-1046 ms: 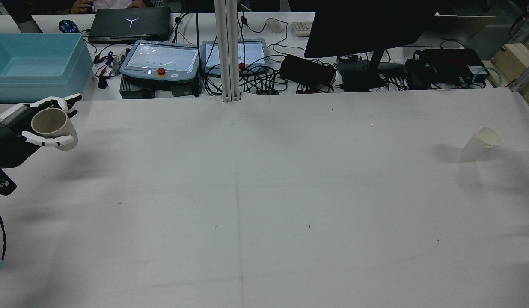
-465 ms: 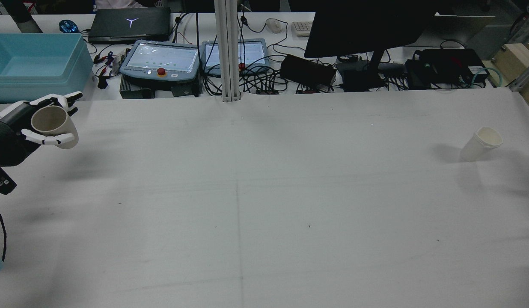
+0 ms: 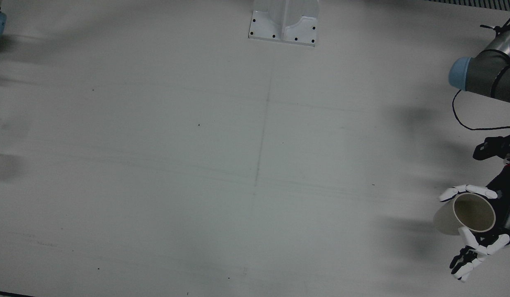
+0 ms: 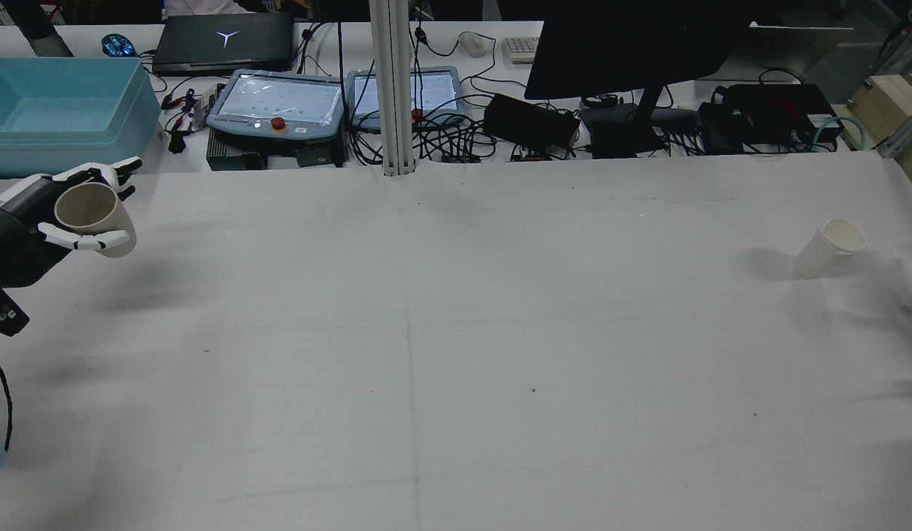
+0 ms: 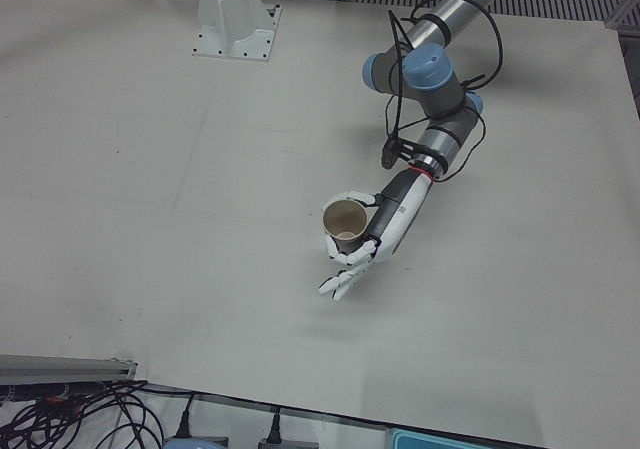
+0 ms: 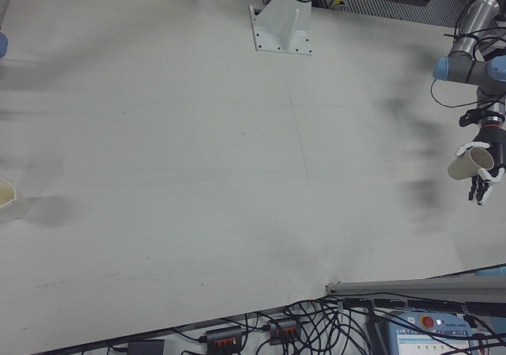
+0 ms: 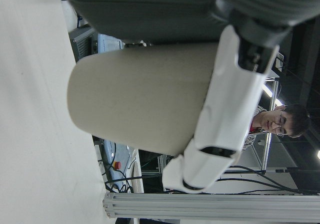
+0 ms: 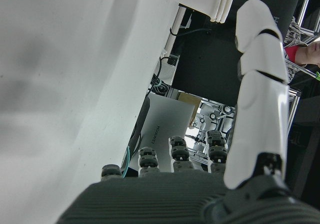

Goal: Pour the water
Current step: 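Reach the right hand to the white paper cup and grasp it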

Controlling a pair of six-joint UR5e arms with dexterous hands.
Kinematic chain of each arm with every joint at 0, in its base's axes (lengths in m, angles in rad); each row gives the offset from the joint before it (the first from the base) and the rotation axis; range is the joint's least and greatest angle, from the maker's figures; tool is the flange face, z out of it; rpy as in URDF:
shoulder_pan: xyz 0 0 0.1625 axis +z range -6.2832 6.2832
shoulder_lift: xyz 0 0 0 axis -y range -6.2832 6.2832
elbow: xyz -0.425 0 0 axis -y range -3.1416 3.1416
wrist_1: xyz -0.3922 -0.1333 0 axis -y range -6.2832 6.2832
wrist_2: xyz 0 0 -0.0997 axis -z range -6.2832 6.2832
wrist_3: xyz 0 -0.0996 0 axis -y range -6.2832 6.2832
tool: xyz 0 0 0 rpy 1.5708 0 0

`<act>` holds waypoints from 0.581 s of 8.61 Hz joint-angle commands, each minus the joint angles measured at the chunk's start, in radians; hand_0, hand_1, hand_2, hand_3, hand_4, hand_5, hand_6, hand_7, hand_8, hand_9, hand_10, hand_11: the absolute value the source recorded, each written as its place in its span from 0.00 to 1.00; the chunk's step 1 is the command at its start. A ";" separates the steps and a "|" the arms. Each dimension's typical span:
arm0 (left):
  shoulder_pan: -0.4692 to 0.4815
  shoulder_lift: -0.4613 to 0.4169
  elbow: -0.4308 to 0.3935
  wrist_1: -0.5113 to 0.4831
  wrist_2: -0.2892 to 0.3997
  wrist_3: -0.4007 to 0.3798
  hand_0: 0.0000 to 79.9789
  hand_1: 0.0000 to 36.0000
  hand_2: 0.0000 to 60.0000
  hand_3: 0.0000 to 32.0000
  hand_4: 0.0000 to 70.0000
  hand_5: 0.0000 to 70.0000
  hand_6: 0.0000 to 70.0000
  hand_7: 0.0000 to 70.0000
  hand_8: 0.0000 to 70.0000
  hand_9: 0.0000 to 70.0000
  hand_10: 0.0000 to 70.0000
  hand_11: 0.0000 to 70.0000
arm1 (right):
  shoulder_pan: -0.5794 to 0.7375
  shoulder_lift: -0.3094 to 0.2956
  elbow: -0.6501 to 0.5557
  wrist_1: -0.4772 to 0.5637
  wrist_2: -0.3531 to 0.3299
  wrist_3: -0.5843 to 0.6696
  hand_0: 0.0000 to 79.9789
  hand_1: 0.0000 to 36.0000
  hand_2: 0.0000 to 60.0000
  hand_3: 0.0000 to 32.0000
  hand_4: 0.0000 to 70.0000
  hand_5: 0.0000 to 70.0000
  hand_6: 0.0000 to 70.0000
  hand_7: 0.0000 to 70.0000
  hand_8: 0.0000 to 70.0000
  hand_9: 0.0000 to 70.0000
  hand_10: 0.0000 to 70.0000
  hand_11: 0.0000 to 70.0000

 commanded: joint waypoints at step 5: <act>-0.004 0.001 0.001 0.000 0.000 0.000 1.00 1.00 1.00 0.00 0.50 1.00 0.24 0.15 0.15 0.04 0.07 0.16 | -0.166 0.034 0.024 -0.015 0.121 -0.008 0.77 0.78 0.23 0.00 0.07 0.14 0.24 0.10 0.08 0.05 0.00 0.00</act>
